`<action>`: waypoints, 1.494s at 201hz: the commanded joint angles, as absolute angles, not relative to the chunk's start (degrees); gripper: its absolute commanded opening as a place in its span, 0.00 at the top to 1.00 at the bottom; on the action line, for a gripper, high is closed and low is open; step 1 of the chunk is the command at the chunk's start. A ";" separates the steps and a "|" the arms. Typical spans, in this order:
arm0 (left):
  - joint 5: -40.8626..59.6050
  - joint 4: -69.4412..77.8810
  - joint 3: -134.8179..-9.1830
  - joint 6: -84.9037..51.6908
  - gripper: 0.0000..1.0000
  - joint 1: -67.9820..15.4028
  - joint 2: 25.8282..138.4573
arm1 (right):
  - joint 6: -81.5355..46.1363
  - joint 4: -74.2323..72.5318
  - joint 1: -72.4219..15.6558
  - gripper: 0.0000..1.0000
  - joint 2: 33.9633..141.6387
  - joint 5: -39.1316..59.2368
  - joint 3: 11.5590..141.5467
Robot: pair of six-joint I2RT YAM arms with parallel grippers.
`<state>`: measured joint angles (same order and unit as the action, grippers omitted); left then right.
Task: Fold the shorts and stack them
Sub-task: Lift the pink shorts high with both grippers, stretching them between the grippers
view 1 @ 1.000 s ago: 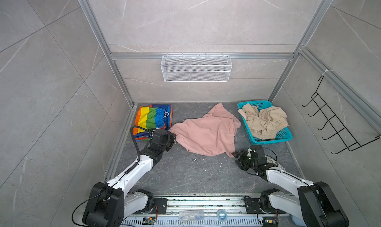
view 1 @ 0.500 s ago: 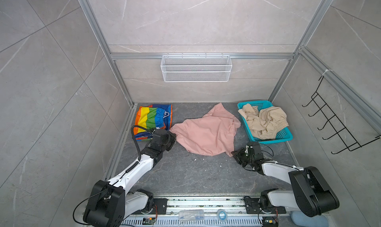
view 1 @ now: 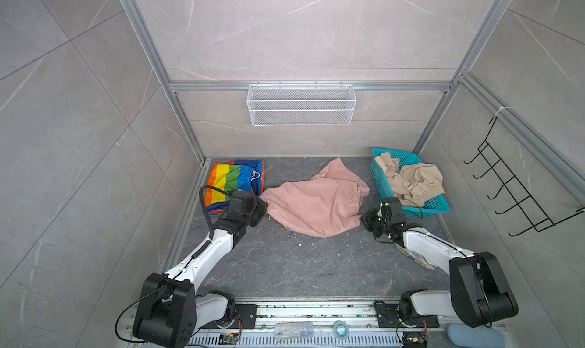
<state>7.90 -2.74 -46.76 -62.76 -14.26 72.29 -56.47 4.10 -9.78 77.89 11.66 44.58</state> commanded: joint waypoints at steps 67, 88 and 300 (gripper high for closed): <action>21.53 -16.47 -85.76 -49.59 1.00 -6.21 88.48 | -49.01 16.32 -5.33 1.00 86.21 14.85 83.25; 23.18 -16.50 -88.50 -49.25 1.00 -5.98 90.21 | -48.28 17.01 -4.40 1.00 86.39 15.58 84.86; 40.38 -17.18 -100.52 -62.29 1.00 7.27 80.20 | -39.85 44.97 7.98 1.00 110.53 20.62 155.92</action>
